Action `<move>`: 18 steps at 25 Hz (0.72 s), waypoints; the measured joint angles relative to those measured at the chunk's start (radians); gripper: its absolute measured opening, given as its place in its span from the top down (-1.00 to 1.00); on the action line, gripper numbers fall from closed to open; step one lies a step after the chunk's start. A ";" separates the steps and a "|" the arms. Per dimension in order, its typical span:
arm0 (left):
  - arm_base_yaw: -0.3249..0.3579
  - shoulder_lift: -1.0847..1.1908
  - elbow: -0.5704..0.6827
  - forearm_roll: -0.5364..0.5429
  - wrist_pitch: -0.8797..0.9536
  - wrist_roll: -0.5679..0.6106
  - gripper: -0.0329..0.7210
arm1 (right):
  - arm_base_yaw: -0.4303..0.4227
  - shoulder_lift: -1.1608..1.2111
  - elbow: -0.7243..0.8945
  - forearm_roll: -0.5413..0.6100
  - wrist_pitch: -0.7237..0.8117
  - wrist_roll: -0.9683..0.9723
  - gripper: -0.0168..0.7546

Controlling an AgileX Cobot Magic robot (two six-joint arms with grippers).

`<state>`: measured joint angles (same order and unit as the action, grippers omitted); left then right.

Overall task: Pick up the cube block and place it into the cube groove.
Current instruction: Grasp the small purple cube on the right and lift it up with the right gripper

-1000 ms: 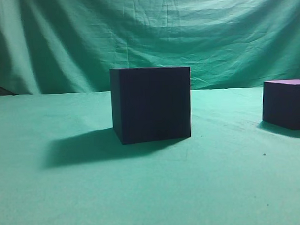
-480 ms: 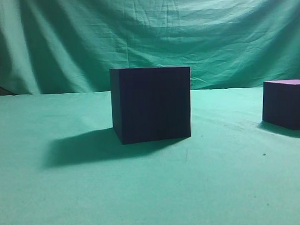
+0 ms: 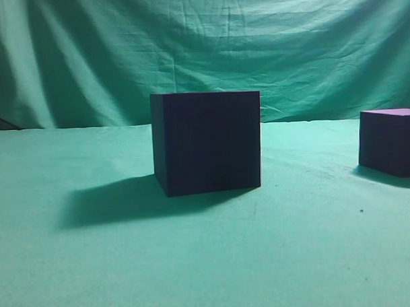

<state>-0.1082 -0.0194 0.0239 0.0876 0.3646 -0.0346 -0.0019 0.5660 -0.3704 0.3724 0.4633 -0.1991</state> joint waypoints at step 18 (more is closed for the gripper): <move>0.000 0.000 0.000 0.000 0.000 0.000 0.91 | 0.378 0.750 -0.588 -0.402 0.498 0.106 0.96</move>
<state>-0.1082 -0.0194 0.0239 0.0876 0.3646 -0.0346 0.3759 1.3162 -0.9589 -0.0294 0.9612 -0.0934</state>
